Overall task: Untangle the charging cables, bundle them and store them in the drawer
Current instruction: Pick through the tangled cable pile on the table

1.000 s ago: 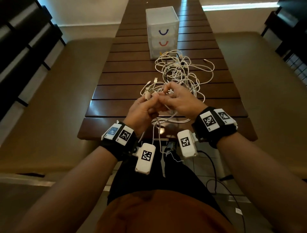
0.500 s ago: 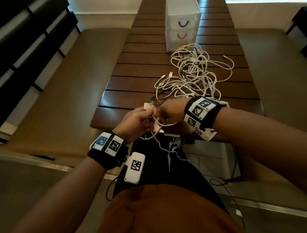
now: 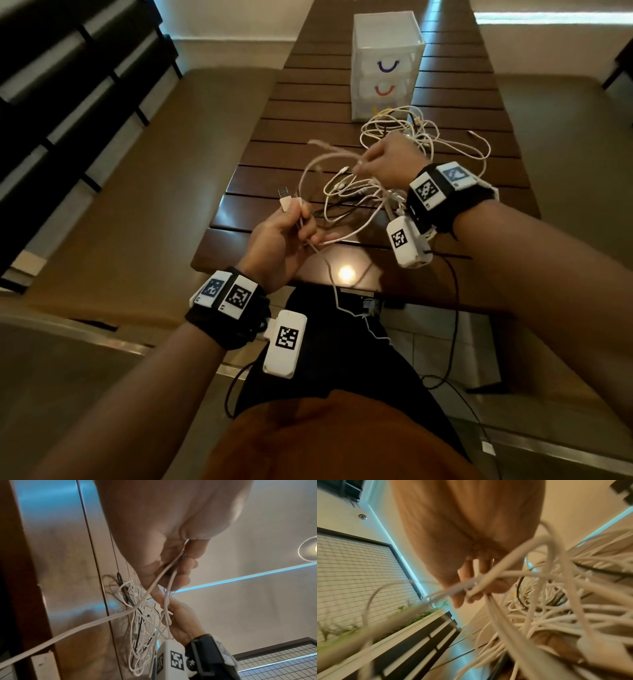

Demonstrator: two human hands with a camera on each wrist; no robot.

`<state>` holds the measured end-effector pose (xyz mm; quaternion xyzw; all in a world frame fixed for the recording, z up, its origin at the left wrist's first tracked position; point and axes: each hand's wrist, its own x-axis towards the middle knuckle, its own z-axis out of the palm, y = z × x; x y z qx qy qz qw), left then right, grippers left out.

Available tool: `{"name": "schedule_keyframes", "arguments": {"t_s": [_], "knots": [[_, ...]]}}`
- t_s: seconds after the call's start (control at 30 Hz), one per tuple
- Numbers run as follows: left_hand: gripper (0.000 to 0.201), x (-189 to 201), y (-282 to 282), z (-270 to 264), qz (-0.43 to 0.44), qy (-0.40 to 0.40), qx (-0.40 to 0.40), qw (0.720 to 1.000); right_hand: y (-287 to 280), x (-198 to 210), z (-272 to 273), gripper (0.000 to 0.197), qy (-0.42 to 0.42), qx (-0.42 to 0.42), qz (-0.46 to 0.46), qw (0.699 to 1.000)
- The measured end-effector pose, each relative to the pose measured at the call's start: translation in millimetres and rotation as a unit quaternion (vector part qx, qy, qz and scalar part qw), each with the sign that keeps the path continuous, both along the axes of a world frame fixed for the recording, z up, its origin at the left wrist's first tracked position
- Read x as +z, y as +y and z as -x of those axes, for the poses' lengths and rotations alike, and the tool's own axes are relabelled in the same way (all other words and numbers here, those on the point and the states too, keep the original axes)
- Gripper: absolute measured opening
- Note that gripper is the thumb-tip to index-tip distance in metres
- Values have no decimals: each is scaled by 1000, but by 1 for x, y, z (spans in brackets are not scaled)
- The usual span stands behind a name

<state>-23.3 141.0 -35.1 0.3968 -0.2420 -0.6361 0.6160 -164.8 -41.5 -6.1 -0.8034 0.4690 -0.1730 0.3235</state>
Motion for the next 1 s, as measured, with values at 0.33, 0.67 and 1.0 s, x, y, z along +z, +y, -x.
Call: {"name": "schedule_keyframes", "arguments": {"t_s": [0.33, 0.67, 1.0], "knots": [[17, 8, -14, 12, -6, -53, 60, 997, -8, 8, 33, 45, 4, -14, 10, 1000], [39, 57, -38, 24, 58, 18, -20, 998, 43, -30, 66, 19, 80, 129, 22, 988], [18, 73, -41, 11, 23, -128, -4, 991, 8, -16, 64, 24, -123, -27, 151, 981]]}}
